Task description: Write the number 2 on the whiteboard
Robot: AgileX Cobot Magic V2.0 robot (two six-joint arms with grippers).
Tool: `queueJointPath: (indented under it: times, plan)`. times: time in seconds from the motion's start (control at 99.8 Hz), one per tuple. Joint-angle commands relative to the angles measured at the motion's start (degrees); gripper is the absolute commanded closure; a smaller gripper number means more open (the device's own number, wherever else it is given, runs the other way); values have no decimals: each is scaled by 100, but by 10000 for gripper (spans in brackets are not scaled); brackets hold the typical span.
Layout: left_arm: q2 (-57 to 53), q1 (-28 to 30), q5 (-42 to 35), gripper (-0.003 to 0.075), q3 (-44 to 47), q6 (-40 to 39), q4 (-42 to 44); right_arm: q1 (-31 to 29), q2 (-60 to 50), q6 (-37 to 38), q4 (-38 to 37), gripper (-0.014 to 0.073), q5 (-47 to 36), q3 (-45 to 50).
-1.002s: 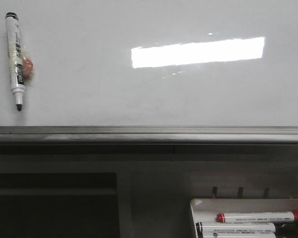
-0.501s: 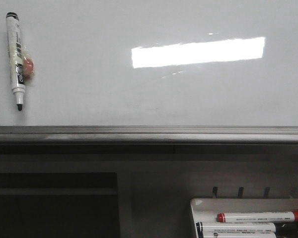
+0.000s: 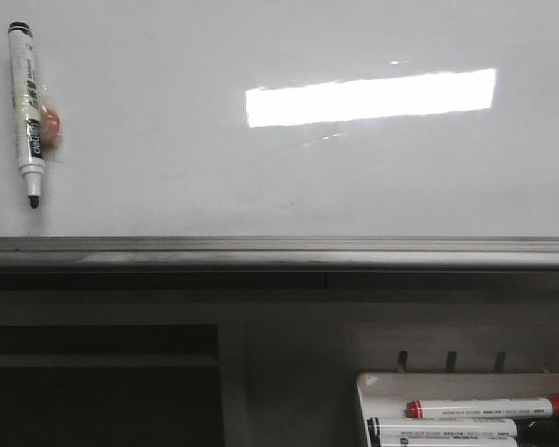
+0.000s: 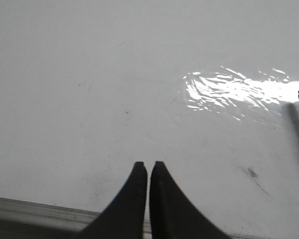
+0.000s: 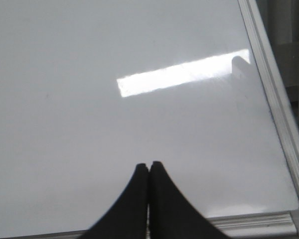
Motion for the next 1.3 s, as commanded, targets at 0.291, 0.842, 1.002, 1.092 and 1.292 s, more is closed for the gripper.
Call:
queueJointPath:
  times: [0.291,0.842,1.002,1.092,1.292]
  plan:
    - [1045,-3,969,741,-1551,-72,-15,3,827,7,172,664,1700,-1656]
    - [2217,-677,391,255,-2396,96,-765,14,1997,-424,209,664,2892,-3176]
    - [2245,-1071,-159,197,-2256,96,-922,14,1997,-424,376,664,2991,-3176]
    - [2345,-1465,-121,219,-2256,150,-901,14,1997,-424,424,664,3148,-3176]
    - [3026,-2703,-253,219,-2246,185,-824,14,1997,-424,424,664,3307,-3176]
